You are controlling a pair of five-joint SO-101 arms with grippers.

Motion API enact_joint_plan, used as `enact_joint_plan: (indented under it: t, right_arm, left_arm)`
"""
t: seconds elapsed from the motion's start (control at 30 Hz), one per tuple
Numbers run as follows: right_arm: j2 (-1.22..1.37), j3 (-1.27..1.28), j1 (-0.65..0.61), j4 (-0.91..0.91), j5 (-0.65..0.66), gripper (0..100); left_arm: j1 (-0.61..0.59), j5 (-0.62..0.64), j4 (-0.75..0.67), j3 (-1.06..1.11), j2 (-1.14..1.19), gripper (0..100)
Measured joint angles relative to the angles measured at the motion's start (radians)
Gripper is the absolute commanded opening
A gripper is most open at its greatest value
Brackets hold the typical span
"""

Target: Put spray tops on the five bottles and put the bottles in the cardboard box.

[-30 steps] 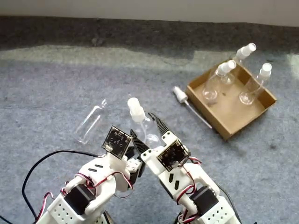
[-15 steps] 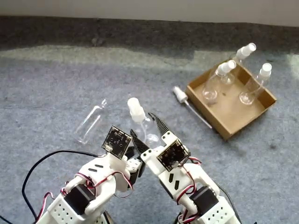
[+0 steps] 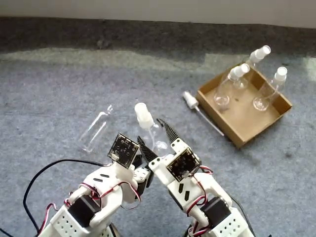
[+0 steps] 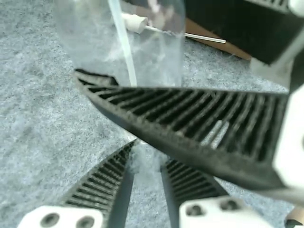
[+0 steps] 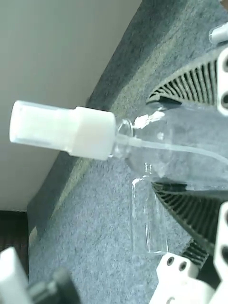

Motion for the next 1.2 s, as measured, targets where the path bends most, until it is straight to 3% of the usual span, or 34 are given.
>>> enact_joint_plan:
  t: [0.3, 0.73, 0.83, 1.03, 1.2]
  right_arm:
    - [0.000, 0.000, -0.002, -0.080, -0.221, 8.0]
    - [0.000, 0.000, -0.006, -0.198, -0.239, 8.0]
    - [0.000, 0.000, -0.006, -0.198, -0.239, 8.0]
    - [-0.005, 0.000, -0.005, -0.199, -0.239, 8.0]
    - [-0.014, 0.000, -0.006, -0.190, -0.239, 8.0]
  left_arm:
    - [0.011, -0.002, 0.041, -0.002, 0.000, 0]
    - [0.006, -0.003, 0.104, -0.044, -0.002, 0]
    - [0.002, -0.003, 0.060, -0.044, -0.002, 0]
    - [-0.150, -0.002, -0.118, 0.015, 0.000, 0]
    - [-0.193, -0.002, -0.180, 0.034, 0.002, 0]
